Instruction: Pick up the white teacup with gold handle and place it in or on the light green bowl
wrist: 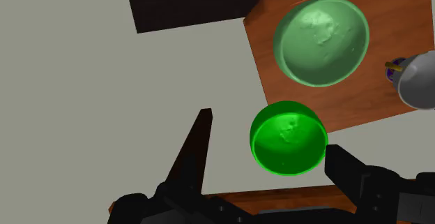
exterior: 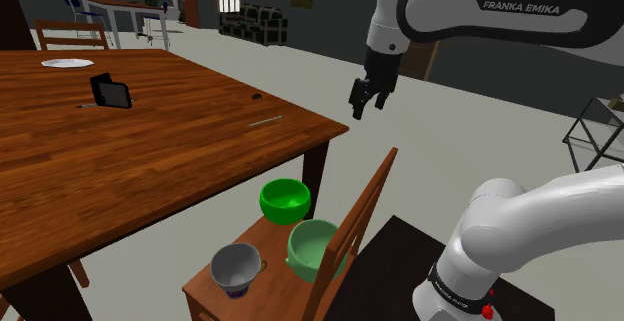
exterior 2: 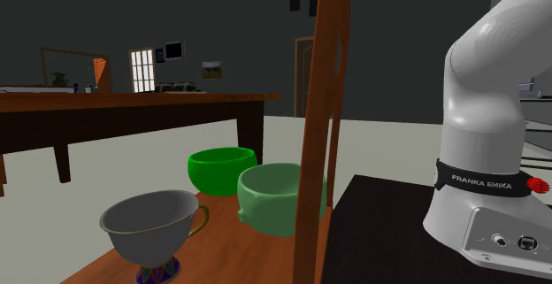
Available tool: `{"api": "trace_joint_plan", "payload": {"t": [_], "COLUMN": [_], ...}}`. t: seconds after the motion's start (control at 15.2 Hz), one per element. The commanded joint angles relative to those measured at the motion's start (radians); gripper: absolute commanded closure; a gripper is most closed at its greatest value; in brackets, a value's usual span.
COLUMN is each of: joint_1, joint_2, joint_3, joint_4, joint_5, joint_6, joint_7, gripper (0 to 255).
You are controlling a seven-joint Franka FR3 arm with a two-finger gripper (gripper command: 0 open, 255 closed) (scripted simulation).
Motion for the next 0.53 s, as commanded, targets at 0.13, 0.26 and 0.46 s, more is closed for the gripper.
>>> {"api": "trace_joint_plan", "payload": {"t": [0.13, 0.26, 0.46], "joint_1": [0.011, 0.022, 0.038], "joint_2": [0.024, 0.054, 0.108], "joint_3": [0.041, 0.082, 0.142], "joint_4": [-0.016, -0.028, -0.037], "joint_5": [0.015, 0.029, 0.047], "joint_6": [0.026, 0.054, 0.095], "joint_7": [0.044, 0.088, 0.155], "gripper": [0, 0, 0]}}
